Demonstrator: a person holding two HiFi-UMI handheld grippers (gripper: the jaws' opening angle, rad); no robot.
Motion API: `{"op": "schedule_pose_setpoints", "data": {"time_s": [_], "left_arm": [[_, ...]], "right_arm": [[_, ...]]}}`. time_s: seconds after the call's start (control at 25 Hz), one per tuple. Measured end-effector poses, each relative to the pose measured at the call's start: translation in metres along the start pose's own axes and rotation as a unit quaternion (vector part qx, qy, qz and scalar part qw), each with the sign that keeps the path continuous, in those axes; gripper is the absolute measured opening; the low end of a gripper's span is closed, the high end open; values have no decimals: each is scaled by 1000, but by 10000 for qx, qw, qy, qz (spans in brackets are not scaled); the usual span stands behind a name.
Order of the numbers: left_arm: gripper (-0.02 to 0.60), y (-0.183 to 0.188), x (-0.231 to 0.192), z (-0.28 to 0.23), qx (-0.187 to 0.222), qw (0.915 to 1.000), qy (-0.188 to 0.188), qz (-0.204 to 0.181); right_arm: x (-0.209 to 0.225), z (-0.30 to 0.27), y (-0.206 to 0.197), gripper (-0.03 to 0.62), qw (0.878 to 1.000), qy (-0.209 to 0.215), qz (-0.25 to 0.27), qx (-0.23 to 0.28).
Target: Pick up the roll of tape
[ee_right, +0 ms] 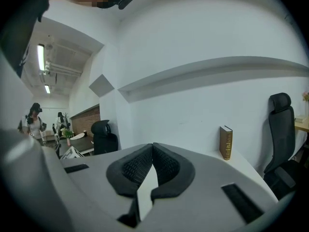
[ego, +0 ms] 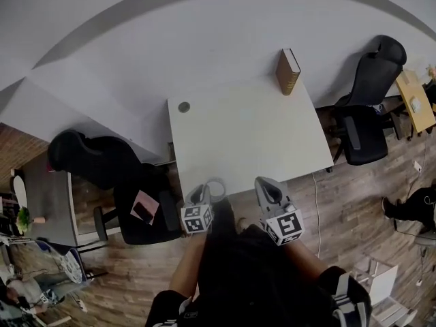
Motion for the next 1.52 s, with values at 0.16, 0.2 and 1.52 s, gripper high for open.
{"op": "schedule_pose_setpoints", "data": {"time_s": [0.16,0.2,1.52], "left_arm": [[72,29,8,82,871,9960,87,182],[72,38,9,102,1082,9940,94,159],[71,89,-27,240,2616,9649,-209,-92]], "right_arm": [[-16,15,7,11,9998,165,55,35],[-20,17,10,11,9997,201,83,67],[-108,-8,21,11,9997,90,124,183]]}}
Point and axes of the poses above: the fingertips, and each gripper's own axes: z backward along the fingers, x to its right, y out of its top, the point moved 4 cm from there along z, backward along the fingers, and after that the axes turned 12 degrees about y, right-handed, at the moved point
